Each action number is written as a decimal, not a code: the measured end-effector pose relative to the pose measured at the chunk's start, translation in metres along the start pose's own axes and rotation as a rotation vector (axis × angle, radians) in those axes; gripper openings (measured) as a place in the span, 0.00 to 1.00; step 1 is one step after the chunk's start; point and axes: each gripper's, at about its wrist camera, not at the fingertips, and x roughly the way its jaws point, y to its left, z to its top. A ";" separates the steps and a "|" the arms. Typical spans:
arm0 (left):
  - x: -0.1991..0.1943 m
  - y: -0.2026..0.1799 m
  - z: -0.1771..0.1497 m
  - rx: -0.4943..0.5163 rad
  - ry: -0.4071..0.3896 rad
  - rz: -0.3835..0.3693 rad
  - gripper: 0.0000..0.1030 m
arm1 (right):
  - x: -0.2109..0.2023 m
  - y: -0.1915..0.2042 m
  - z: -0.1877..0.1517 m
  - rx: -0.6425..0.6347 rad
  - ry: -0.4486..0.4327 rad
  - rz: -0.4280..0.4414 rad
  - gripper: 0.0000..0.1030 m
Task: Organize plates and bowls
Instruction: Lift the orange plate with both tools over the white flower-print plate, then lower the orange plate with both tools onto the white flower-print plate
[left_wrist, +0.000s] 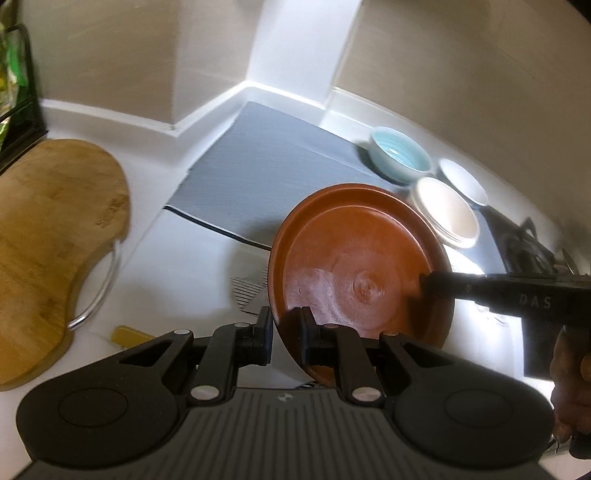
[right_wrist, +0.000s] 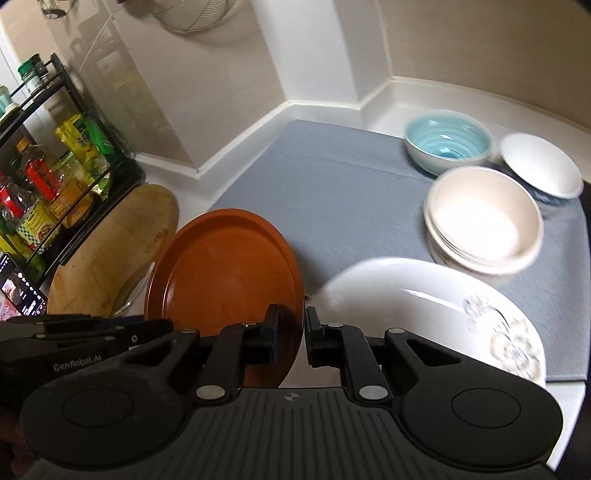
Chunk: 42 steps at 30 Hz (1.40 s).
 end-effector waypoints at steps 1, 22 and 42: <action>0.001 -0.003 0.000 0.008 0.002 -0.004 0.15 | -0.002 -0.003 -0.002 0.007 -0.002 -0.003 0.15; 0.017 -0.066 0.002 0.206 0.020 -0.082 0.15 | -0.041 -0.060 -0.044 0.140 -0.034 -0.070 0.15; 0.038 -0.096 -0.003 0.288 0.066 -0.142 0.15 | -0.059 -0.080 -0.060 0.207 -0.035 -0.142 0.14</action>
